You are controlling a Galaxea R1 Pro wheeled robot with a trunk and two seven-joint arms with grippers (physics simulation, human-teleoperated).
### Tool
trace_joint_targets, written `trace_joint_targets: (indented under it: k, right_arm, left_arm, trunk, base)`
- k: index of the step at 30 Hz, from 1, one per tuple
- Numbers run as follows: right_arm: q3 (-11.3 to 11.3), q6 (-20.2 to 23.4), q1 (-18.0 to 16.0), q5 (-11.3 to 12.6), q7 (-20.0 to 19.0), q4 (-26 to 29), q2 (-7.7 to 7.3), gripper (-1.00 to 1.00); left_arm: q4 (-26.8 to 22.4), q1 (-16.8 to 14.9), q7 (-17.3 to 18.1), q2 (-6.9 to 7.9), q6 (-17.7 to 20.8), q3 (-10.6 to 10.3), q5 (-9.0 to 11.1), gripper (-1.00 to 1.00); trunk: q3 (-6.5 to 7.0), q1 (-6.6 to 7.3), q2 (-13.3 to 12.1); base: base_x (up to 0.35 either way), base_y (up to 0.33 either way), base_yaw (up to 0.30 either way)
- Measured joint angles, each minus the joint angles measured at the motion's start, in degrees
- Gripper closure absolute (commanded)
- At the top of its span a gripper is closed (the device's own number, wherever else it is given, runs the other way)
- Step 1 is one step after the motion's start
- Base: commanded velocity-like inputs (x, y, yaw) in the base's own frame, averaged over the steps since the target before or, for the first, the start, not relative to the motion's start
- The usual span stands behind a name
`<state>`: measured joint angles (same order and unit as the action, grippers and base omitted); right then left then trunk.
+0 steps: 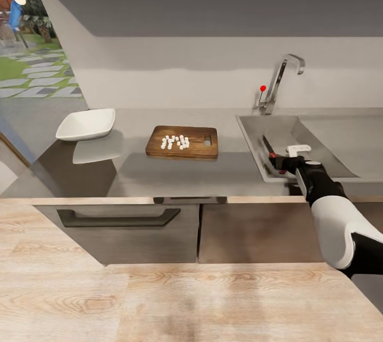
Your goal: In the kitchen, take the Vidalia onion out of the sink, dice it on the chopping board with the paring knife, put the diced onion into the bowl on the countertop, then place both the paring knife and the chopping board into the sink.
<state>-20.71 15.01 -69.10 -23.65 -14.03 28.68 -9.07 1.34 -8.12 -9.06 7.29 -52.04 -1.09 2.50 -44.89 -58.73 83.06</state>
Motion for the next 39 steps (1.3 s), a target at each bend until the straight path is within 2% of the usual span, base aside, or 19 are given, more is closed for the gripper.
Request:
trace_joint_targets:
  k: [3,20,22,24,25,26,28,30,31,34,39]
  right_arm:
    - [-0.65,-0.03,-0.04,-0.14,-0.01,0.00,0.05,-1.00]
    - [-0.66,-0.07,0.20,-0.18,-0.07,0.50,0.12,-1.00]
    - [-0.76,0.07,0.54,-0.32,-0.04,1.23,-0.04,-1.00]
    - [-0.89,0.57,0.57,-0.69,0.07,4.72,-0.28,-1.00]
    - [-0.91,1.24,0.57,-0.72,0.09,7.26,-0.33,-1.00]
    - [-0.97,5.48,0.56,-0.76,0.05,13.31,-0.40,-1.00]
    - [-0.88,12.79,0.57,-0.73,-0.19,21.04,-0.41,-1.00]
    - [-0.08,18.87,0.58,-0.67,-0.42,26.86,-0.37,-1.00]
    - [1.12,21.12,0.58,-0.63,-0.46,29.10,-0.36,-1.00]
    - [3.90,23.06,0.59,-0.65,-0.36,31.00,-0.35,-1.00]
    - [4.94,23.52,0.60,-0.62,-0.24,31.41,-0.28,-1.00]
  left_arm:
    - [0.03,0.00,0.00,0.00,0.00,0.00,0.00,-1.00]
    - [0.03,0.00,0.00,0.00,0.00,0.00,0.00,-1.00]
    - [0.03,0.01,0.00,0.00,0.00,0.01,0.00,-1.00]
    - [0.01,0.01,0.00,0.00,0.00,0.02,0.00,-1.00]
    - [0.01,0.01,0.00,0.00,0.00,0.02,0.00,-1.00]
    - [0.01,0.02,0.00,0.00,0.00,0.02,-0.01,-1.00]
    - [0.01,0.02,0.00,0.00,0.00,0.02,0.00,-1.00]
    - [0.01,0.01,0.00,0.00,0.00,0.02,0.00,-1.00]
    - [0.01,0.01,0.01,0.00,0.00,0.02,0.00,-1.00]
    - [0.01,0.01,-0.01,0.00,-0.01,0.02,-0.01,-1.00]
    - [0.01,0.01,0.00,0.01,-0.02,0.02,-0.01,-1.00]
  trunk:
    - [0.00,0.00,0.00]
    - [0.00,0.00,0.00]
    - [0.00,0.00,0.00]
    - [-0.01,0.00,0.00]
    - [-0.01,0.00,0.00]
    - [0.00,0.00,0.00]
    - [-0.01,0.00,0.00]
    - [-0.01,0.00,0.00]
    - [-0.01,0.00,0.00]
    - [-0.01,0.00,0.00]
    - [-0.01,0.00,-0.01]
  base:
    - [0.000,0.000,0.000]
    - [0.000,0.000,0.000]
    - [0.000,0.000,0.000]
    - [0.000,0.000,0.000]
    - [0.000,0.000,0.000]
    - [0.000,0.000,0.000]
    - [0.000,0.000,0.000]
    - [0.000,0.000,0.000]
    - [0.000,0.000,0.000]
    - [0.000,0.117,0.000]
    - [0.000,0.269,0.000]
